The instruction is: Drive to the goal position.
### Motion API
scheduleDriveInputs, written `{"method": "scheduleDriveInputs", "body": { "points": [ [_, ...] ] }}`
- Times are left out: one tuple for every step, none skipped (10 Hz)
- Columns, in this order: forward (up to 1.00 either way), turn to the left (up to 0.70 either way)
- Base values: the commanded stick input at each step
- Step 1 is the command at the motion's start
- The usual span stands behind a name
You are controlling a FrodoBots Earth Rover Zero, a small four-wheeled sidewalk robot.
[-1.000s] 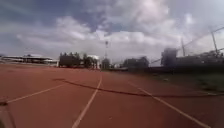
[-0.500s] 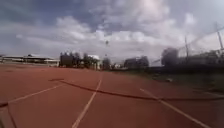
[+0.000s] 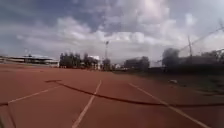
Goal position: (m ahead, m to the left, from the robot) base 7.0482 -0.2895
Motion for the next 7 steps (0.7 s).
{"method": "scheduleDriveInputs", "body": {
  "points": [
    [0.7,0.0],
    [0.7,0.0],
    [0.7,0.0],
    [0.7,0.0],
    [0.7,0.0],
    [0.7,0.0],
    [0.7,0.0]
  ]
}}
